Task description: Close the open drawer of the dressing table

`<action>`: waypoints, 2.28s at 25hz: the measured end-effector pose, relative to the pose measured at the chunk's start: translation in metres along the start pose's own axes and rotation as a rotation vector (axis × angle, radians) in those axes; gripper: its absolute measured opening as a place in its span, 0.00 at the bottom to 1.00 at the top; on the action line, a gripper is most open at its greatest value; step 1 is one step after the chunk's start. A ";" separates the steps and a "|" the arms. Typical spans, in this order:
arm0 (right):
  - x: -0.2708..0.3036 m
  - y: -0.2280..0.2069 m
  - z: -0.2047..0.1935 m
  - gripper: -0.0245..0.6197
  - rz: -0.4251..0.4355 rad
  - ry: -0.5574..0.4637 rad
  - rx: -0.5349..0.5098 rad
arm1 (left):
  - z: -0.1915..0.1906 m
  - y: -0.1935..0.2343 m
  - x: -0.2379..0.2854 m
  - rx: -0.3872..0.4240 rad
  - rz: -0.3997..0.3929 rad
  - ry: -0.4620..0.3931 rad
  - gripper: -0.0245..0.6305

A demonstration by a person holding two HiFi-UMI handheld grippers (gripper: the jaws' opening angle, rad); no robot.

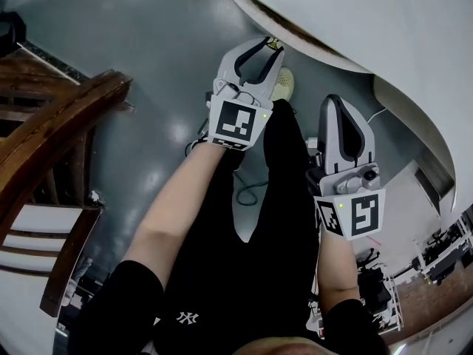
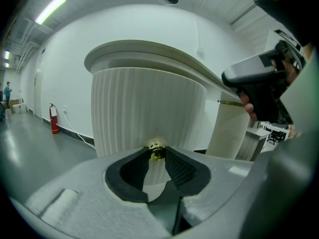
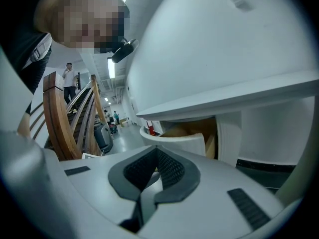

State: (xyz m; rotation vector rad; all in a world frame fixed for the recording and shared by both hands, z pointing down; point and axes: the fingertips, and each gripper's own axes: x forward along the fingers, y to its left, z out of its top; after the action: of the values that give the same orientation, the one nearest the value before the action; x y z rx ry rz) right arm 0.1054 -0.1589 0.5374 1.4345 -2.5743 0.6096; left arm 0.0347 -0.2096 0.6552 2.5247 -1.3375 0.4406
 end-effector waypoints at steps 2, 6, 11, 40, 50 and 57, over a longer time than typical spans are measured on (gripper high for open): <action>0.000 -0.003 0.001 0.06 -0.004 -0.001 -0.003 | 0.004 0.001 0.006 0.005 -0.005 -0.008 0.20; 0.003 -0.010 0.003 0.06 -0.009 -0.005 -0.009 | 0.013 0.004 0.019 0.017 -0.011 -0.021 0.20; 0.004 -0.017 0.002 0.06 -0.008 -0.006 -0.014 | 0.020 0.006 0.033 0.026 -0.012 -0.039 0.20; 0.016 -0.030 0.006 0.06 -0.007 -0.031 -0.031 | 0.046 0.016 0.077 0.046 -0.031 -0.136 0.20; 0.019 -0.003 0.020 0.06 0.033 -0.015 -0.023 | 0.051 0.018 0.045 0.036 -0.043 -0.083 0.21; 0.011 0.017 0.043 0.06 0.038 -0.028 -0.010 | 0.072 0.003 -0.002 0.023 -0.064 -0.062 0.19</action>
State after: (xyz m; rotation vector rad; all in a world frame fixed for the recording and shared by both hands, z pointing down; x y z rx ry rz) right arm 0.0886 -0.1775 0.4969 1.4037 -2.6280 0.5846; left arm 0.0419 -0.2350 0.5879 2.6119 -1.2756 0.3706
